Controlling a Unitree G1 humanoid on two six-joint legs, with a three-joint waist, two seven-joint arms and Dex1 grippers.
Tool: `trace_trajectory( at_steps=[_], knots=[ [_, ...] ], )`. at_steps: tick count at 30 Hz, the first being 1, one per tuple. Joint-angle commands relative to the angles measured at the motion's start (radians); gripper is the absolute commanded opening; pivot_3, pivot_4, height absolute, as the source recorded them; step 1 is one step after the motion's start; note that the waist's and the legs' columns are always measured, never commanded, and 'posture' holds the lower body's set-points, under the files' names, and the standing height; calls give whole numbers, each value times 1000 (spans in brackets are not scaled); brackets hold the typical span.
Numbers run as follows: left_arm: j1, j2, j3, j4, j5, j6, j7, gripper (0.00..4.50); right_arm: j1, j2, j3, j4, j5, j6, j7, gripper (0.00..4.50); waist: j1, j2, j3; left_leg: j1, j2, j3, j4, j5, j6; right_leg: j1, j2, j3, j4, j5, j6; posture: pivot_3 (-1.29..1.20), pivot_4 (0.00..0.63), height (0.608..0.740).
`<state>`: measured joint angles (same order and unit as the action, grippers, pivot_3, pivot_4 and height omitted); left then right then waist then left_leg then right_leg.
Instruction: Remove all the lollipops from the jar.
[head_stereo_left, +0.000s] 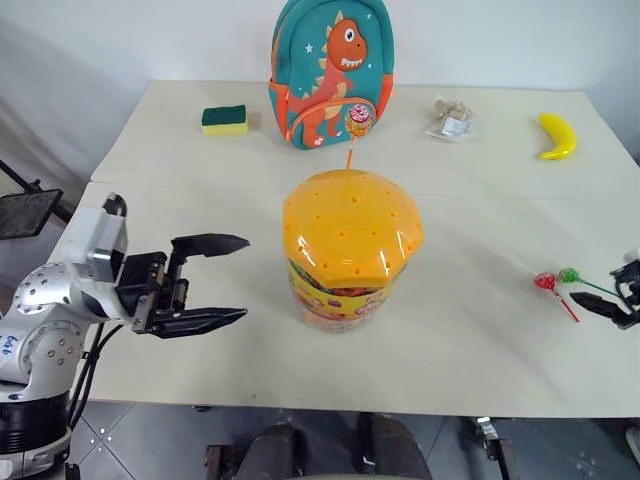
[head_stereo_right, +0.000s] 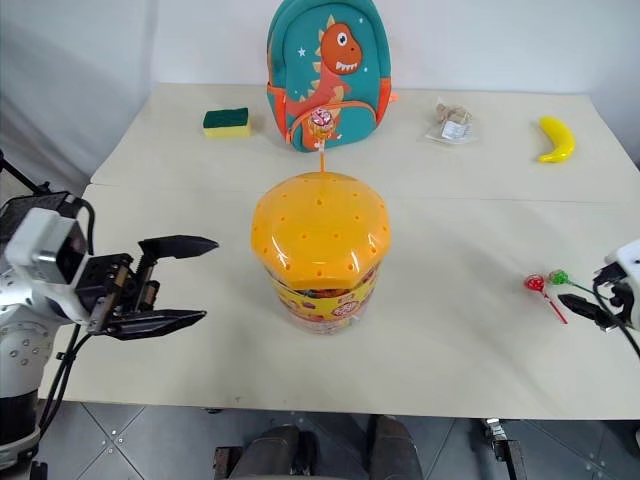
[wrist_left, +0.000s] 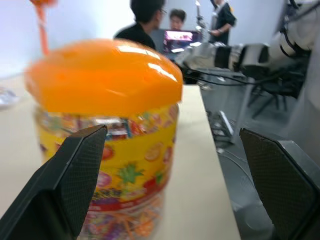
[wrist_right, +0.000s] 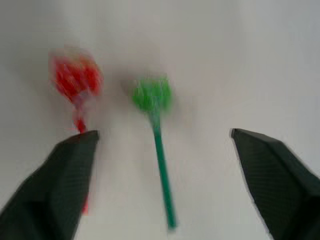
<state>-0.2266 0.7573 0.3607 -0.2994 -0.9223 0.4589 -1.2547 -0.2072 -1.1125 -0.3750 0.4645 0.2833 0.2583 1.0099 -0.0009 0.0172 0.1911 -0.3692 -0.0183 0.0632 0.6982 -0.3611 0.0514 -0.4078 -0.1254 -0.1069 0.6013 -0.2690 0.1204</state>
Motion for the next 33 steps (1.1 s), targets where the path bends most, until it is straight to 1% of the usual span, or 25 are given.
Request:
trace_trajectory(
  at_steps=[1,3,5,7,9,11,12,14,15,20,23,26,33],
  knots=[
    [41,7,73,26,-36,5,3,4500,-26,-25,-161,-173,216,-26,222,4477,-1,1,0,0,0,0,0,0,0,0,1,0,0,0,0,0,150,740],
    [64,3,94,53,-32,2,1,4500,-97,-12,-151,-283,327,87,241,4477,-4,1,0,1,2,0,0,0,0,0,0,0,0,0,0,0,150,740],
    [74,-4,106,71,-34,-2,5,4500,-180,18,-105,-379,416,193,215,4477,-3,0,0,1,3,0,0,-1,-1,0,-1,0,0,0,0,0,150,740],
    [70,-17,114,86,-43,-4,20,4500,-285,83,-16,-475,477,276,170,4477,-2,0,0,1,3,-1,1,-1,-1,0,-2,1,0,0,-1,0,150,740],
    [70,-28,118,86,-46,-5,30,4500,-390,161,57,-527,516,351,102,4477,-3,-2,0,1,3,-3,1,-1,-2,0,-3,1,0,0,-2,0,150,740],
    [70,-34,119,83,-46,-3,34,4500,-480,234,106,-533,532,410,39,4477,1,-2,0,-1,3,-3,1,-1,-3,-2,-4,0,0,0,-2,0,150,740],
    [75,-36,124,76,-50,-2,37,4500,-542,279,152,-531,540,457,7,4477,1,-2,0,-2,2,-4,1,-1,-3,-2,-5,0,0,0,-2,0,150,740],
    [75,-37,132,61,-62,4,47,4500,-625,344,207,-525,559,530,-25,4477,1,-1,0,-4,1,-5,0,-1,-2,-4,-5,-1,1,0,-2,0,150,740],
    [73,-37,136,53,-70,7,56,4500,-654,362,231,-523,559,566,-37,4477,1,-1,0,-4,1,-5,0,-1,-2,-4,-5,-1,1,0,-2,0,150,740],
    [82,-34,147,23,-88,10,79,4500,-762,453,314,-488,528,622,-68,4477,-2,-2,0,-5,-2,-9,0,-2,-1,-3,-6,-5,1,0,-2,0,150,740],
    [89,-39,152,14,-91,6,86,4500,-795,480,346,-464,492,613,-63,4477,-4,-2,0,-5,-3,-8,1,-1,-1,-3,-5,-4,1,0,-2,0,150,740],
    [98,-47,161,-2,-97,1,99,4500,-842,511,379,-419,462,633,-70,3871,-5,-2,0,-5,-2,-7,1,-1,-1,-3,-4,-4,2,0,-2,0,150,740],
    [113,-62,166,-25,-94,-10,113,4500,-877,546,405,-393,434,628,-40,1471,-4,-2,0,-3,-2,-6,1,-1,-1,-3,-3,-4,4,0,-2,0,150,740]
  ],
)
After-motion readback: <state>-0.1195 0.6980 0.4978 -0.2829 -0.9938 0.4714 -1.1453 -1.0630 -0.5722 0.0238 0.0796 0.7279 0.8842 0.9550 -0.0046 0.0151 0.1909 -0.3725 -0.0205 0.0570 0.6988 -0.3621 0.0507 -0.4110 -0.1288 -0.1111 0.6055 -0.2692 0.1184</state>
